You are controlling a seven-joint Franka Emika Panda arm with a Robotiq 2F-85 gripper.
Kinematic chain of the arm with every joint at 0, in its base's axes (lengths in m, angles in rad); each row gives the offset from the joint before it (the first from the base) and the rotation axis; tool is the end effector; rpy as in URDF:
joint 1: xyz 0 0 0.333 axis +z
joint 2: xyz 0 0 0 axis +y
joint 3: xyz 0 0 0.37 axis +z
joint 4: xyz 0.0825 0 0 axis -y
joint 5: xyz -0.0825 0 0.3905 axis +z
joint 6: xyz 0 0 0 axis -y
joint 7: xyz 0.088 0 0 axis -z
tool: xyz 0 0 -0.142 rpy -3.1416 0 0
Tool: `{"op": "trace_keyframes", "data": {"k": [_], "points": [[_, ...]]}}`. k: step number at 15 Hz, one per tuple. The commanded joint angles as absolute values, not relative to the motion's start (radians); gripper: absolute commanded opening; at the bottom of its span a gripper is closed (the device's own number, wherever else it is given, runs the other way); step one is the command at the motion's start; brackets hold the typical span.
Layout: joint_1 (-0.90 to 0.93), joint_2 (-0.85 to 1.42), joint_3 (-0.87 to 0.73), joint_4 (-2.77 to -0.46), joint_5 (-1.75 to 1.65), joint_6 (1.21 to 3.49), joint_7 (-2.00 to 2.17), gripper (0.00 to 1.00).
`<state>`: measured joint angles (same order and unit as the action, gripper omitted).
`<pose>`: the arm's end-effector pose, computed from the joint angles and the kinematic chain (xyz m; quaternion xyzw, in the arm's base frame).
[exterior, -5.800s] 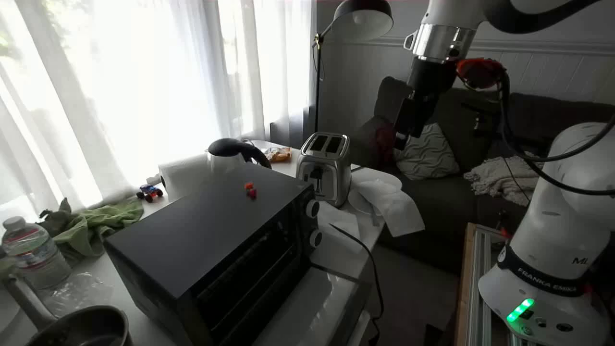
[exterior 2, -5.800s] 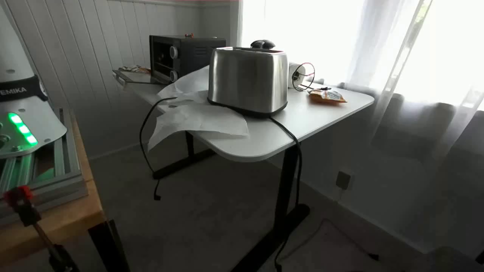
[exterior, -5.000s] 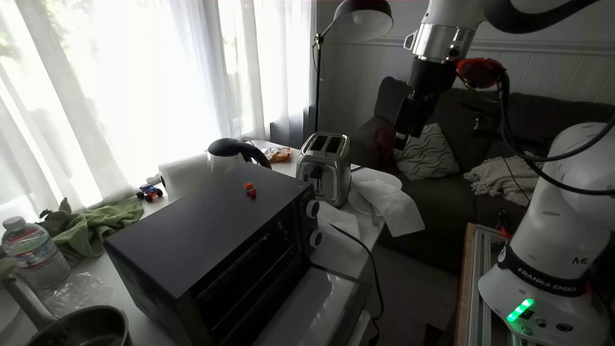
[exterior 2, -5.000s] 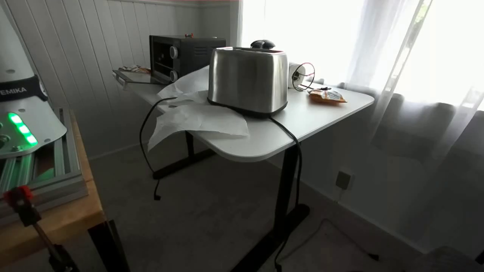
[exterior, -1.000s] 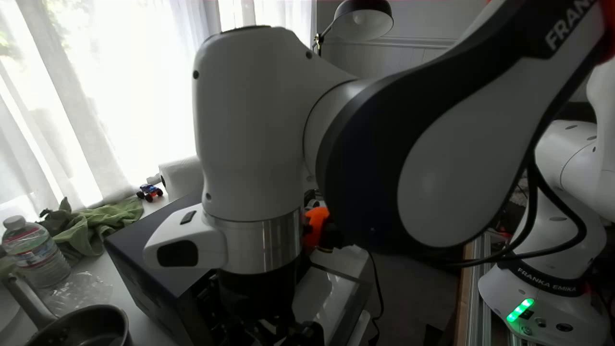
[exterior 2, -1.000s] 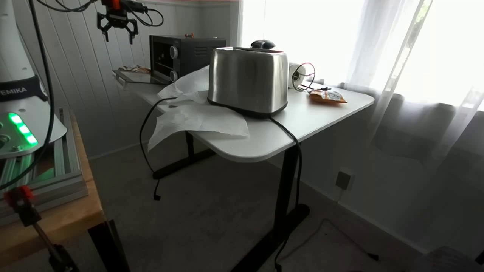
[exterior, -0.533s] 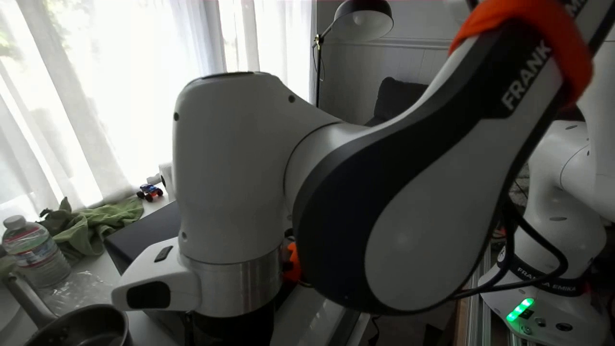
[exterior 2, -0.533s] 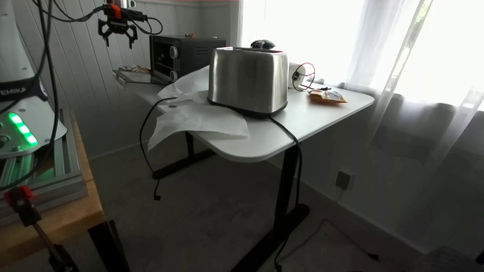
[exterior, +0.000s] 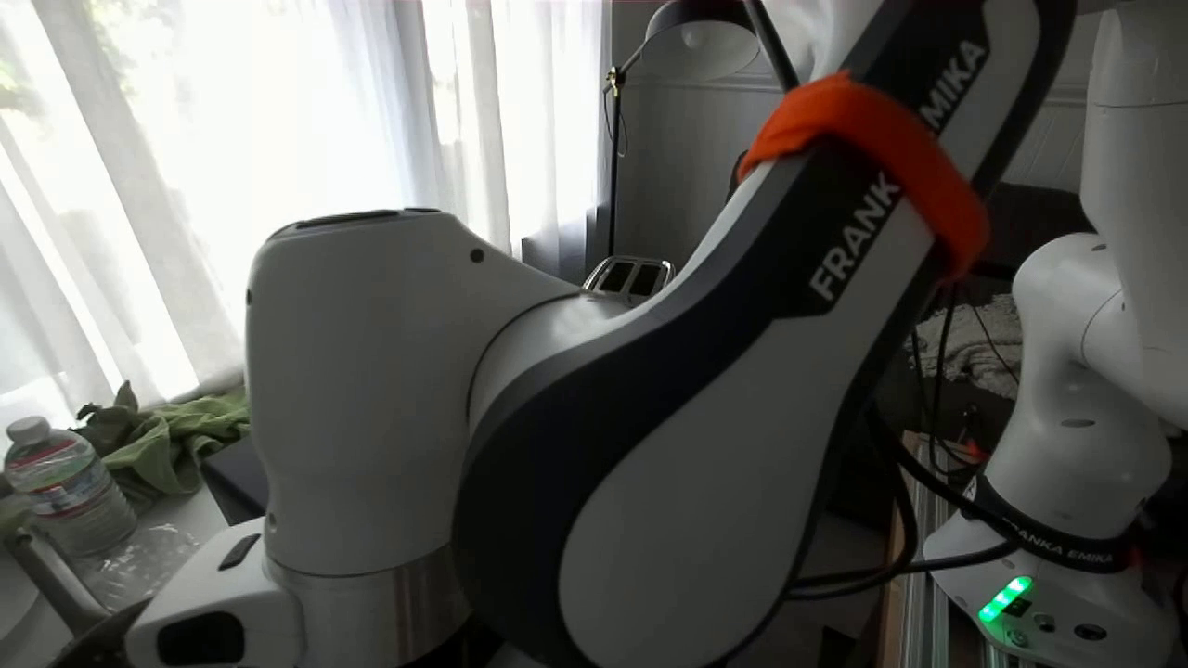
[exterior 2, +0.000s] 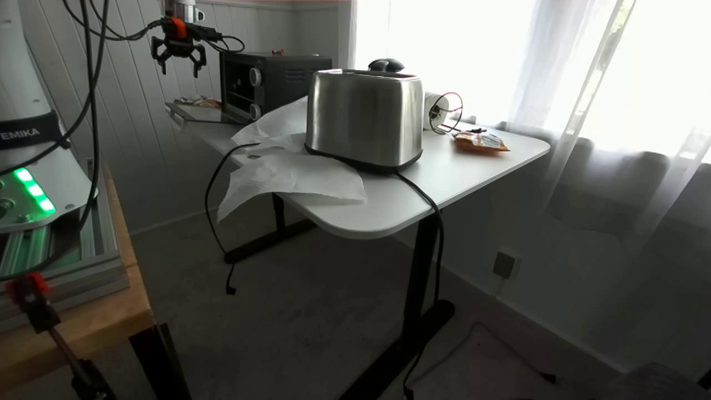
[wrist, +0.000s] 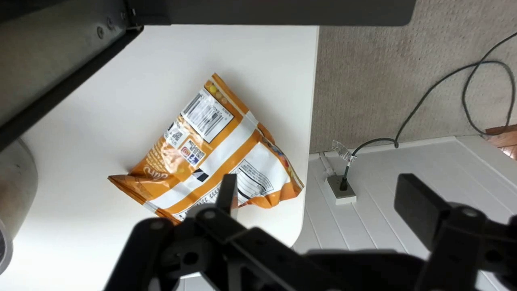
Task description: Put the white and orange packet in the toaster oven.
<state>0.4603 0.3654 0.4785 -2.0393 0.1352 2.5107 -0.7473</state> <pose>0.3855 0.5069 0.3083 -0.7096 -0.6901 -0.0568 0.1308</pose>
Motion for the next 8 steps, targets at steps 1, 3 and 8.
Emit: {"op": "trace_keyframes", "data": {"k": [1, 3, 8], "points": [[0.435, 0.379, 0.505, -2.029, 0.114, 2.509, -0.733, 1.00], [0.435, 0.382, 0.505, -2.026, 0.113, 2.509, -0.733, 1.00], [0.435, 0.360, 0.516, -2.037, 0.144, 2.501, -0.616, 1.00]]}}
